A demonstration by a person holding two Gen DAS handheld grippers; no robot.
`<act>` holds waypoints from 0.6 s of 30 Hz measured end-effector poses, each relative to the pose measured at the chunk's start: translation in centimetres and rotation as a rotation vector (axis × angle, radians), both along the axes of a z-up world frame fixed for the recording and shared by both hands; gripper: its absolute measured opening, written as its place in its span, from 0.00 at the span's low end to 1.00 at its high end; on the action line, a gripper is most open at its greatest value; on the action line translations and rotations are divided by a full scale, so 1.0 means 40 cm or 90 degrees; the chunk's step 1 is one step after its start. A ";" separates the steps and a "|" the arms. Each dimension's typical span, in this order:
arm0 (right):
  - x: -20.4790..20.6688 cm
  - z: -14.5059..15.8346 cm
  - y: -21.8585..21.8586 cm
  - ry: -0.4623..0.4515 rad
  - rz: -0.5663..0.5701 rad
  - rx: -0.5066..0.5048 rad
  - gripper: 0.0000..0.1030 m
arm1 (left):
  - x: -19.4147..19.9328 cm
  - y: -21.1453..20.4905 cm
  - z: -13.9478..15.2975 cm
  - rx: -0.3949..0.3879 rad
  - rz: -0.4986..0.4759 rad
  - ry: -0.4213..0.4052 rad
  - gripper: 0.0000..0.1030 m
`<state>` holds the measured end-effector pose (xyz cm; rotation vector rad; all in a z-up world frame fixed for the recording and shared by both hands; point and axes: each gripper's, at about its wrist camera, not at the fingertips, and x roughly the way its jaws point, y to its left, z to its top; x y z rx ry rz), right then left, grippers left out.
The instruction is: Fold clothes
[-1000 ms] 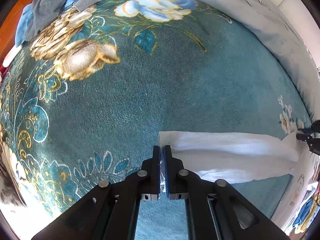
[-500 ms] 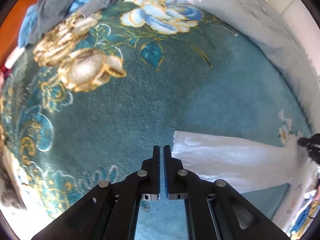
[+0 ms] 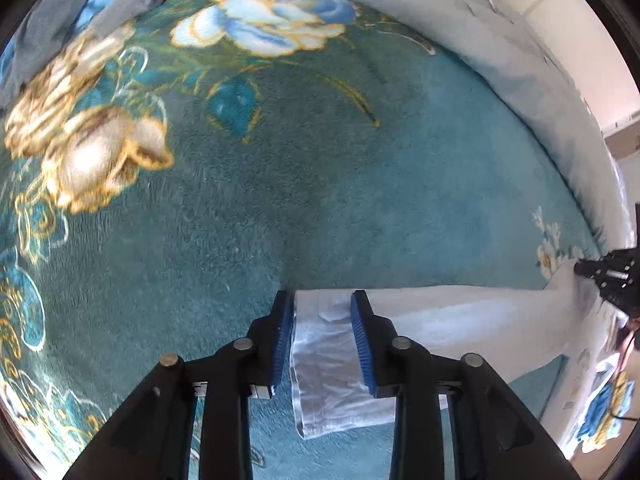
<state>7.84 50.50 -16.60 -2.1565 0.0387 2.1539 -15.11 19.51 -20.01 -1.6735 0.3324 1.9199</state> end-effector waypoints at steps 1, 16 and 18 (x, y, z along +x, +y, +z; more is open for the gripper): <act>0.004 0.000 0.000 0.000 -0.001 0.001 0.04 | 0.007 0.005 0.004 -0.003 0.002 0.008 0.18; 0.081 0.018 0.021 0.023 -0.039 0.027 0.04 | 0.057 -0.049 0.044 -0.070 0.037 0.106 0.06; 0.083 0.016 0.031 0.021 -0.040 0.027 0.04 | 0.045 -0.046 0.028 -0.072 0.041 0.094 0.06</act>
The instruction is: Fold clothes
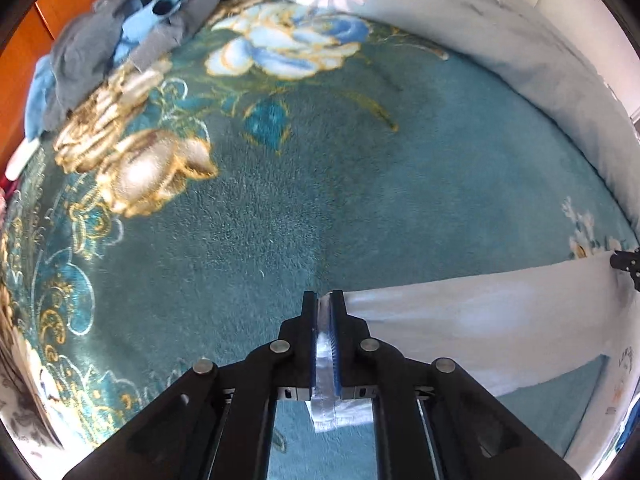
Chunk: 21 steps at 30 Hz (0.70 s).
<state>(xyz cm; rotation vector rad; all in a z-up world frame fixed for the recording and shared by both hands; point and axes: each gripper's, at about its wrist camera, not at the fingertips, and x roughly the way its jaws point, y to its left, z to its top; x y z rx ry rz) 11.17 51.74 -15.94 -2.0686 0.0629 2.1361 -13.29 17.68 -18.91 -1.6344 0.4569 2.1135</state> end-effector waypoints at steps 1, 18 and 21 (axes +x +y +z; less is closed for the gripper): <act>0.006 0.003 0.006 0.003 -0.001 -0.001 0.04 | -0.004 0.003 -0.007 -0.002 0.001 -0.006 0.07; -0.013 0.361 -0.017 0.169 -0.190 0.040 0.61 | 0.065 -0.032 0.250 0.064 -0.022 0.024 0.79; -0.040 0.435 -0.007 0.192 -0.284 0.025 0.65 | 0.089 -0.020 0.285 0.070 -0.051 0.020 0.84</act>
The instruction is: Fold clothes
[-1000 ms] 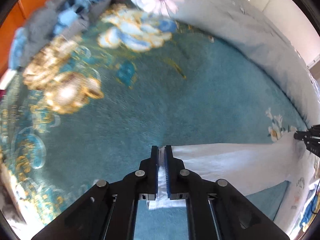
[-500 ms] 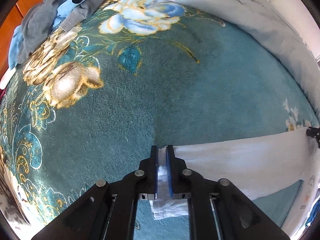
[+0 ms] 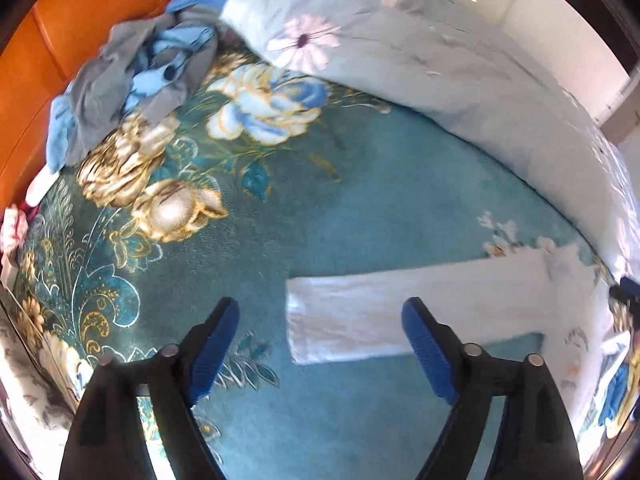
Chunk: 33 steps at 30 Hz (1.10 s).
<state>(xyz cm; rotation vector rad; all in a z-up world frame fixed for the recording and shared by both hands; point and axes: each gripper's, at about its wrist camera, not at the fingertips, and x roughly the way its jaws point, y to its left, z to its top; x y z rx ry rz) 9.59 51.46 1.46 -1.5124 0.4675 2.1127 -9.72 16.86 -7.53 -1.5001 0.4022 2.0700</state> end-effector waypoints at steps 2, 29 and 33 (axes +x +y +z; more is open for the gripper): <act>0.073 0.032 -0.051 0.001 -0.058 -0.025 0.68 | 0.021 0.015 0.010 0.005 -0.016 -0.007 0.85; 1.126 -0.201 0.166 -0.033 -0.731 -0.125 0.64 | 0.594 0.335 -0.035 -0.028 -0.036 -0.077 0.86; 1.135 -0.235 0.186 -0.014 -0.755 -0.155 0.63 | 0.647 0.370 -0.060 -0.053 -0.053 -0.089 0.86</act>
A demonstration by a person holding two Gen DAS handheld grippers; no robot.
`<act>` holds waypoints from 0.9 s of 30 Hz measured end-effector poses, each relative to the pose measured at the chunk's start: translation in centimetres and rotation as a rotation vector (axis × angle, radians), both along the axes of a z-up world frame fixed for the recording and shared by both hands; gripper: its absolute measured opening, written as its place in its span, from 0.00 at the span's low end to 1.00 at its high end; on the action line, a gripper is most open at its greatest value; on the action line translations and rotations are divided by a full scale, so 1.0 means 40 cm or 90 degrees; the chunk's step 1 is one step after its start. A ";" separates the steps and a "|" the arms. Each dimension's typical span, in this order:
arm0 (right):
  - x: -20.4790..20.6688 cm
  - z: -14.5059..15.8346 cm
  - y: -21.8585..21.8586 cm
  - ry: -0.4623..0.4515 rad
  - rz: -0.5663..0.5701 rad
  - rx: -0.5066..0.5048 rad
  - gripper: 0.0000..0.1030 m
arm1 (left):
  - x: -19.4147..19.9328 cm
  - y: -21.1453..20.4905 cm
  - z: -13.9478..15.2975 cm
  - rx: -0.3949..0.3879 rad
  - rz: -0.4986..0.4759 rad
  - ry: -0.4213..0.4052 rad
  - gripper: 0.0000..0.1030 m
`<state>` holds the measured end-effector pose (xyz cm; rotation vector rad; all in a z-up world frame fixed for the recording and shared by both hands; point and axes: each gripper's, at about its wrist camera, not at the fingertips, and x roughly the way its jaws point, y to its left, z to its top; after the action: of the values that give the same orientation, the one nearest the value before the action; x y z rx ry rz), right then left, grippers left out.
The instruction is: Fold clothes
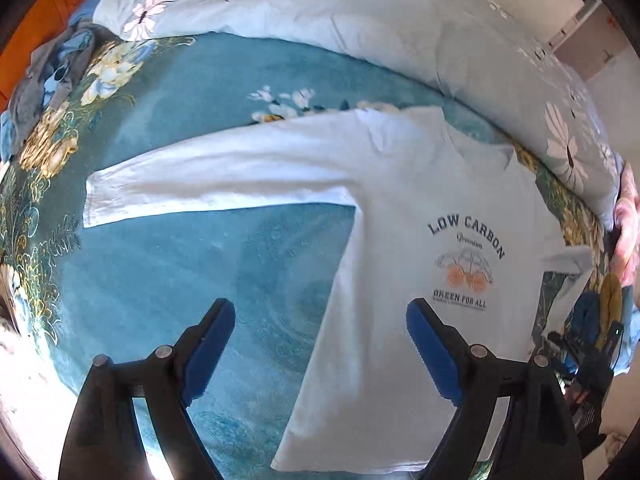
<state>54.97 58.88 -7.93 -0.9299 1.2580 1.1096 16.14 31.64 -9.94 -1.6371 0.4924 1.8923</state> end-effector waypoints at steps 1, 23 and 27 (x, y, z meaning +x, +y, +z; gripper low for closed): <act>-0.001 -0.008 0.003 0.001 -0.003 -0.006 0.63 | 0.004 0.007 0.001 -0.001 -0.007 -0.001 0.86; -0.098 0.469 0.217 -0.286 0.424 0.247 0.06 | -0.031 0.043 0.029 0.034 -0.009 -0.014 0.86; -0.064 0.477 0.350 -0.367 0.473 0.236 0.06 | -0.031 0.032 0.020 0.024 0.007 -0.014 0.86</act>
<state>52.40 72.87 11.14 -1.3404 0.2031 1.4295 14.90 32.91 -9.15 -1.6386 0.4375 1.8774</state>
